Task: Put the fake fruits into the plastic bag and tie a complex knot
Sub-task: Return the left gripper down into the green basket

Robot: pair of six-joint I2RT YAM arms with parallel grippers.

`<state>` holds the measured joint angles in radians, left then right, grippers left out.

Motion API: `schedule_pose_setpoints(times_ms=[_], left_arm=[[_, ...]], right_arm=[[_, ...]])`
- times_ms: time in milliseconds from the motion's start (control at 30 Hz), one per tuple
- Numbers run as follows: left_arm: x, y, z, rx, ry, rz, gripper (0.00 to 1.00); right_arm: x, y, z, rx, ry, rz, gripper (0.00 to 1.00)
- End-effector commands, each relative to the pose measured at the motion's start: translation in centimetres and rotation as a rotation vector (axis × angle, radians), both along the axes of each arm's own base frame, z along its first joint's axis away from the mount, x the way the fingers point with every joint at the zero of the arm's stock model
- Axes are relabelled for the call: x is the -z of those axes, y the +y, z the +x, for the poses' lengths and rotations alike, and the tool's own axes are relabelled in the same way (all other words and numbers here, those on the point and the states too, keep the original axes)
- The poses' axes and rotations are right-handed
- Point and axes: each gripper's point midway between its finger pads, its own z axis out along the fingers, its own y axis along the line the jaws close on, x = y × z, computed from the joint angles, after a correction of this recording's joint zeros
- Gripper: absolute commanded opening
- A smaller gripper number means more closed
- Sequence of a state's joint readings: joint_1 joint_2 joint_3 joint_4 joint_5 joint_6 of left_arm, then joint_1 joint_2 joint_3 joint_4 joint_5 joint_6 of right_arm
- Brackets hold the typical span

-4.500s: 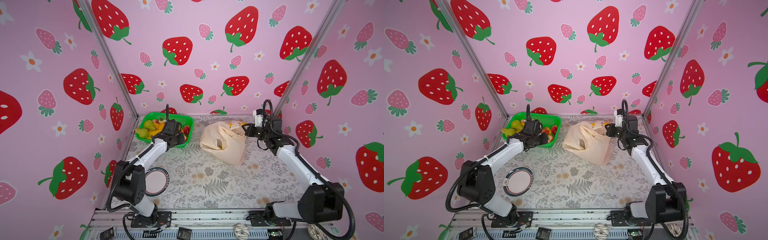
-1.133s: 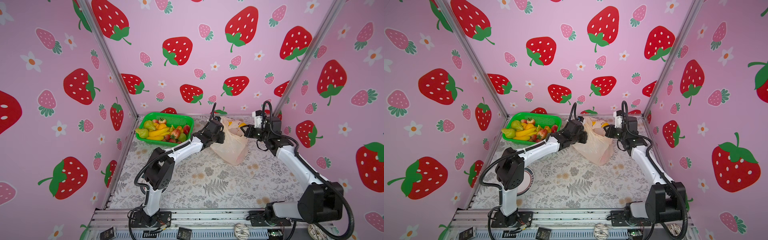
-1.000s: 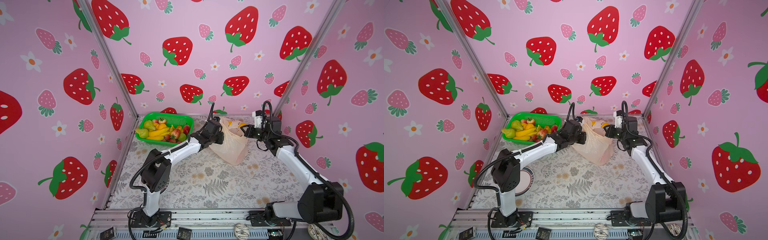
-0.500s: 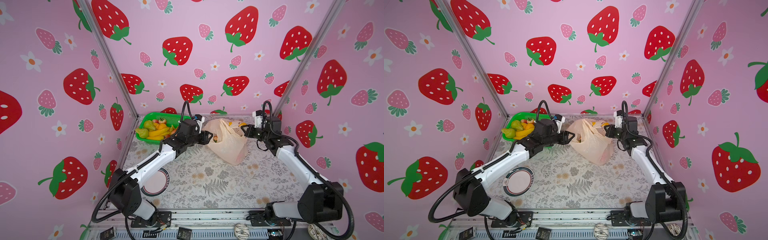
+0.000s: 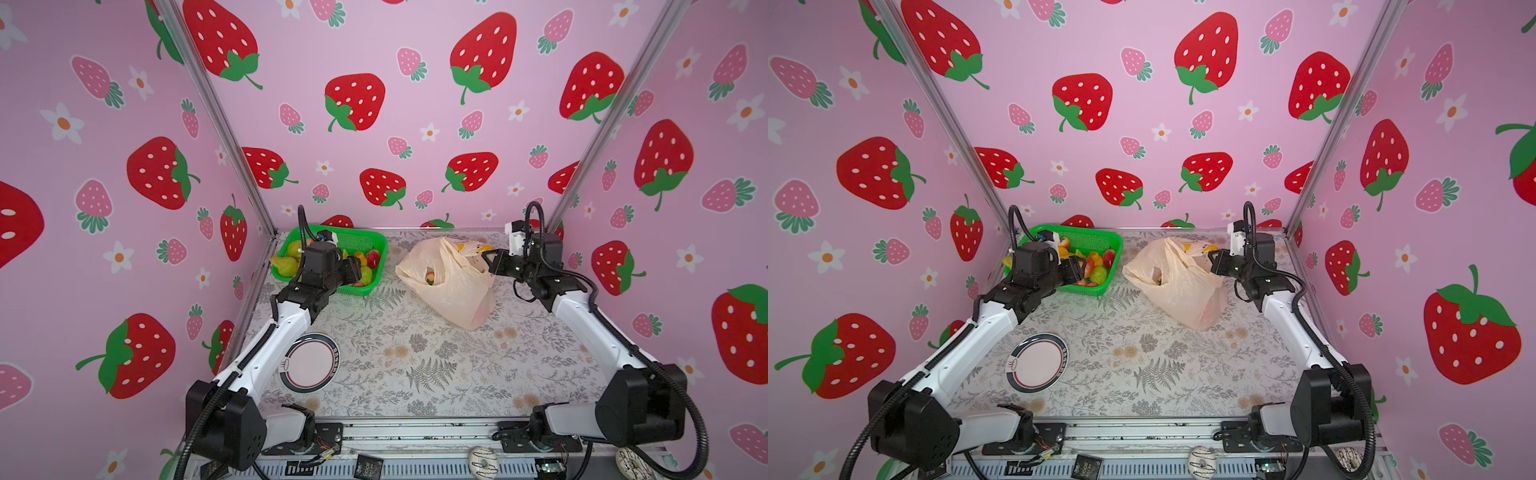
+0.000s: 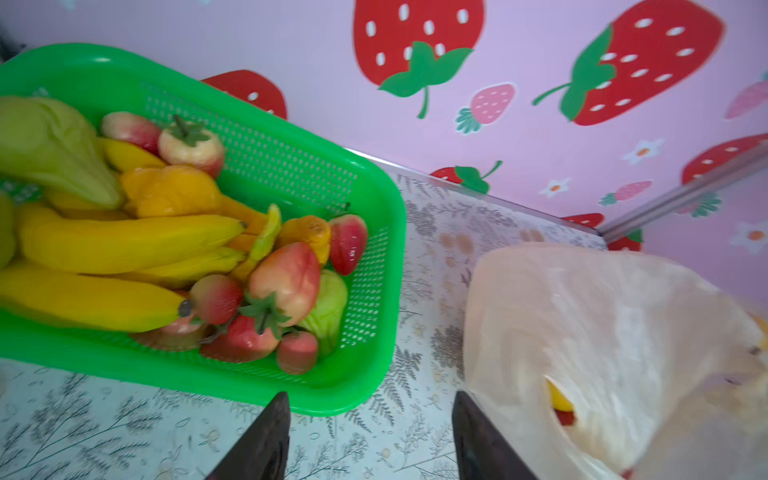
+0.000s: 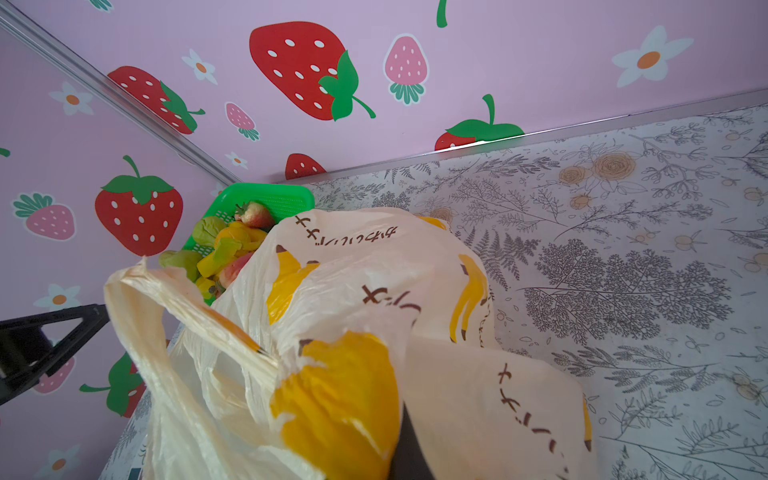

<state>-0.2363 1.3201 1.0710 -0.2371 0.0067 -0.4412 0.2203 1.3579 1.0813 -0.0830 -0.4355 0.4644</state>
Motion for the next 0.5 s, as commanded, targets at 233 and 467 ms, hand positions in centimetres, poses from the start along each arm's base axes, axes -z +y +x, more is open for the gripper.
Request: schedule_pose_setpoints(times_ms=[233, 467], left_arm=[[7.3, 3.2, 1.7, -0.085, 0.19, 0.026, 0.47], [9.1, 3.5, 3.2, -0.055, 0.226, 0.056, 0.37]], right_arm=[[0.0, 0.2, 0.1, -0.027, -0.022, -0.024, 0.07], [0.5, 0.2, 0.1, -0.028, -0.013, -0.027, 0.07]])
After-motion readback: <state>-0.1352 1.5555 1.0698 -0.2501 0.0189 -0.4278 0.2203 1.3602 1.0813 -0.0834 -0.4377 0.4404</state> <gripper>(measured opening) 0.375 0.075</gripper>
